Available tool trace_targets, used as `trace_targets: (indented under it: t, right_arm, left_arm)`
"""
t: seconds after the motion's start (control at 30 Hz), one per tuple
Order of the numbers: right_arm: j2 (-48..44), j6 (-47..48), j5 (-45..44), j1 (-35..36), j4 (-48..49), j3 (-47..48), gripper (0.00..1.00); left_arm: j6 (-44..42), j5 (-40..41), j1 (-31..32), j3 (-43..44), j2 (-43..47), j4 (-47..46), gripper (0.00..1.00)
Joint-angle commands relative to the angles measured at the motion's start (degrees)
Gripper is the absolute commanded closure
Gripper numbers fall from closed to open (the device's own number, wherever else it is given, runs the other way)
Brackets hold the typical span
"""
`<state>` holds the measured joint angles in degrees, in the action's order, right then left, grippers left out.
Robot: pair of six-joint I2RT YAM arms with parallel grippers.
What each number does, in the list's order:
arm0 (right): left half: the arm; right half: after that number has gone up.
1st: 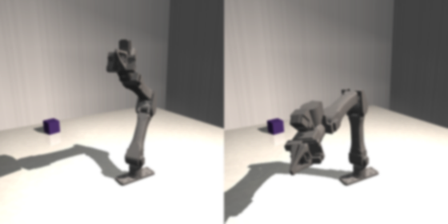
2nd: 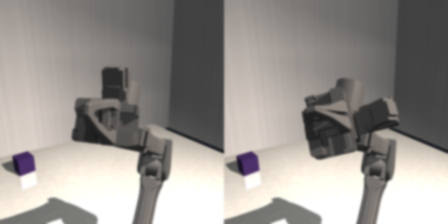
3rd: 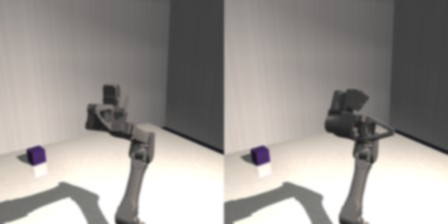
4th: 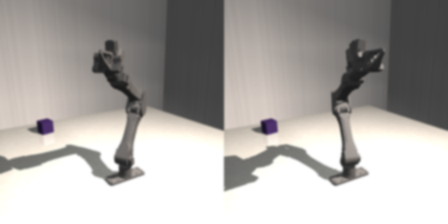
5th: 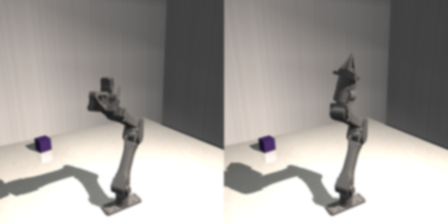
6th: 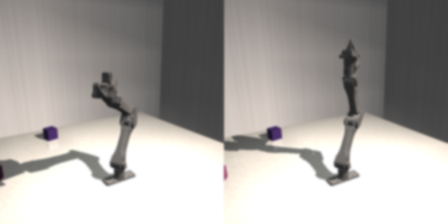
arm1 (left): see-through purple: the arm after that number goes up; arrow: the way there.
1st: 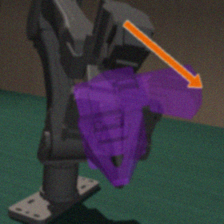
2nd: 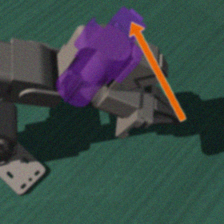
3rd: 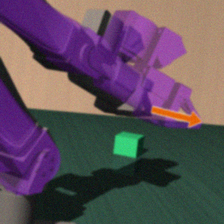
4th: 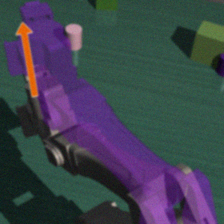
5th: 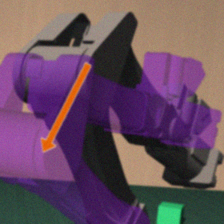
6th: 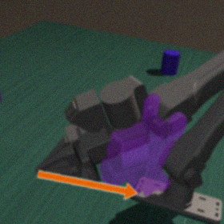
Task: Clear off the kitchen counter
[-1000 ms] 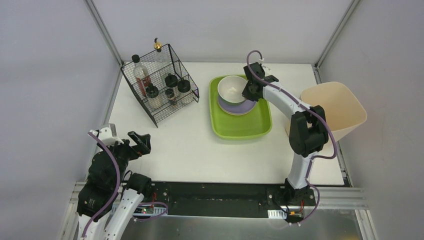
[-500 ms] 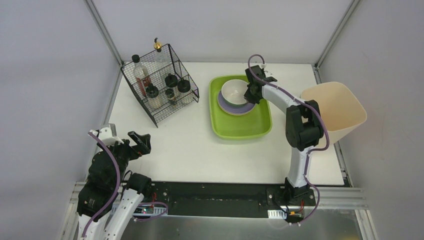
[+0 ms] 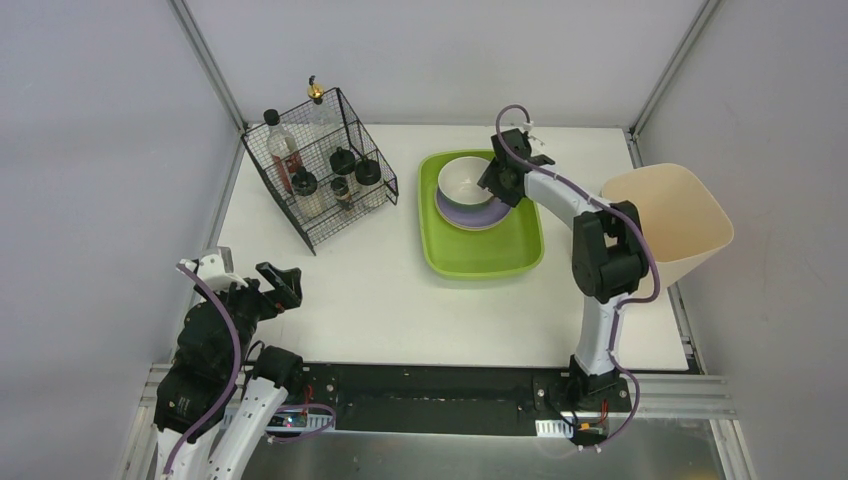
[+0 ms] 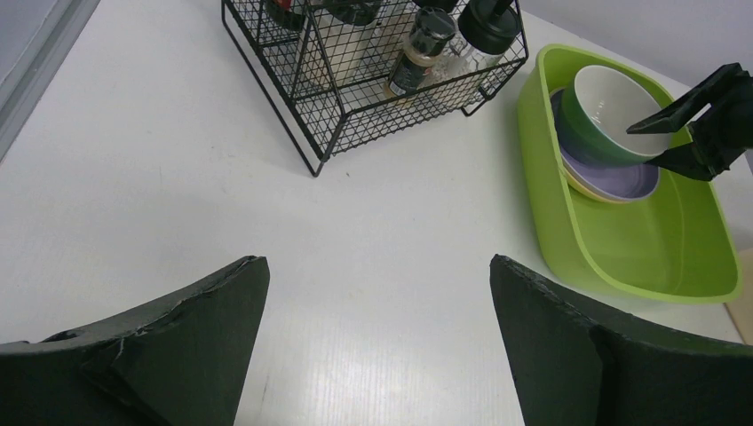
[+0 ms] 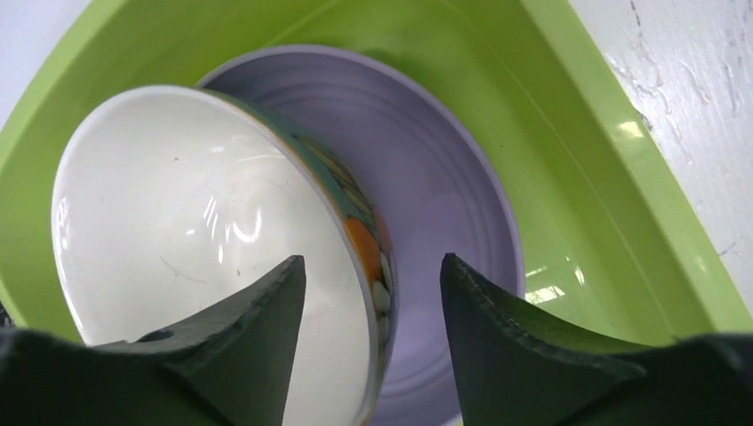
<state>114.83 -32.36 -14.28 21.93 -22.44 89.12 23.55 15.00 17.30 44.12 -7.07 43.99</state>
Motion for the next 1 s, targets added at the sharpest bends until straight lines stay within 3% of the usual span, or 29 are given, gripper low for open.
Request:
trace_targets:
  t: [0.0,0.3,0.67,0.73,0.83,0.97]
  right_arm:
    - [-8.23,0.01,0.36,0.06,3.38,-2.91,0.39]
    - [-21.92,2.80,0.25,3.68,4.77,-10.85,0.34]
    - [-41.09,14.49,-11.06,21.85,7.75,-21.92,0.21]
    - [-43.97,16.59,-13.24,25.54,8.18,-24.05,0.18]
    - [-48.84,19.09,-15.46,30.20,9.17,-27.54,0.02]
    - [-56.19,21.05,-15.10,33.98,9.81,-32.28,0.01]
  left_arm:
    - [0.09,-0.51,0.10,0.73,-1.24,-0.56,0.00]
    - [0.11,-1.09,0.10,0.71,-1.43,-0.57,0.00]
    - [-0.25,-4.97,0.10,1.03,-3.24,-0.63,0.00]
    - [-0.26,-5.64,0.10,1.06,-3.67,-0.66,0.00]
    - [-0.32,-6.84,0.10,1.14,-4.49,-0.76,0.01]
    - [-0.60,-8.41,0.10,1.23,-5.55,-0.99,0.00]
